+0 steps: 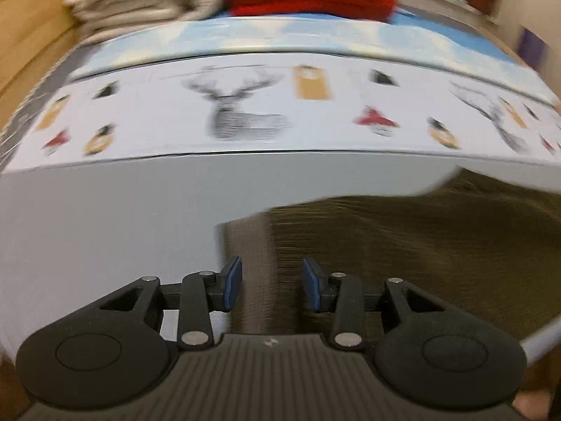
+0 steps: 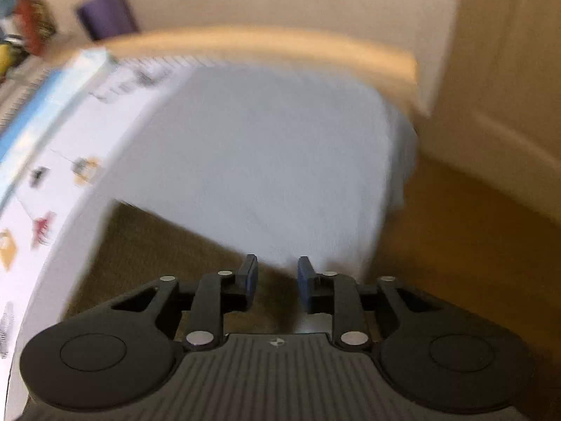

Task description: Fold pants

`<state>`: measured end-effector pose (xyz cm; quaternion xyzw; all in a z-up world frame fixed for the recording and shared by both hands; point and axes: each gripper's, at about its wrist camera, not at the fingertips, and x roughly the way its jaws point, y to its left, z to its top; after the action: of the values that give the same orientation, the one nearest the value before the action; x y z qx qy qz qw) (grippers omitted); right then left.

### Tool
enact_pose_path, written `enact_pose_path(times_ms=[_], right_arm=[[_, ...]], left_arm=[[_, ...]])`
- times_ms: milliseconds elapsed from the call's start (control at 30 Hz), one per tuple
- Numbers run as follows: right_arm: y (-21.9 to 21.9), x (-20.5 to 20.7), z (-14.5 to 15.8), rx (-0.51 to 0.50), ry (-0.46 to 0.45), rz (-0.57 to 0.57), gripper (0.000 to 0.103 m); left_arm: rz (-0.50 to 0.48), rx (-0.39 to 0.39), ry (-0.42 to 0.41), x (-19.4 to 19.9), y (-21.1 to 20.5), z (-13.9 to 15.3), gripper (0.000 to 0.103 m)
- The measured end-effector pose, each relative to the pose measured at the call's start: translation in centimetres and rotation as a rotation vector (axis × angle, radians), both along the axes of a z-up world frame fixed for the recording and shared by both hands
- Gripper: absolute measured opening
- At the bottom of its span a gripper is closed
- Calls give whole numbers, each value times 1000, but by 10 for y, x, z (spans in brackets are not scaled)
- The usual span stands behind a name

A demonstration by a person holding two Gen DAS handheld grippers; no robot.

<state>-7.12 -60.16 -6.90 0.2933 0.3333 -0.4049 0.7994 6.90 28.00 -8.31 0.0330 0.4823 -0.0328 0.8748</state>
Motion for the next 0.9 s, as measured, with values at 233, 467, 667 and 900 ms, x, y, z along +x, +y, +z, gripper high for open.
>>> enact_pose_path(times_ms=[233,467,667,900], right_arm=[[31,52,-15,131,-90,347,32],[32,97,-27,193,-101,387,44],[22,136,-45,231,-109,295,45],[17,169,-67,172,51,172,8]], left_arm=[[-44,230,248,9,-9,-54,51],[-24,203,241,7,-8,-48,50],[1,194,184,9,-13,-34,50],[100,181,26,19,-8,-6,50]])
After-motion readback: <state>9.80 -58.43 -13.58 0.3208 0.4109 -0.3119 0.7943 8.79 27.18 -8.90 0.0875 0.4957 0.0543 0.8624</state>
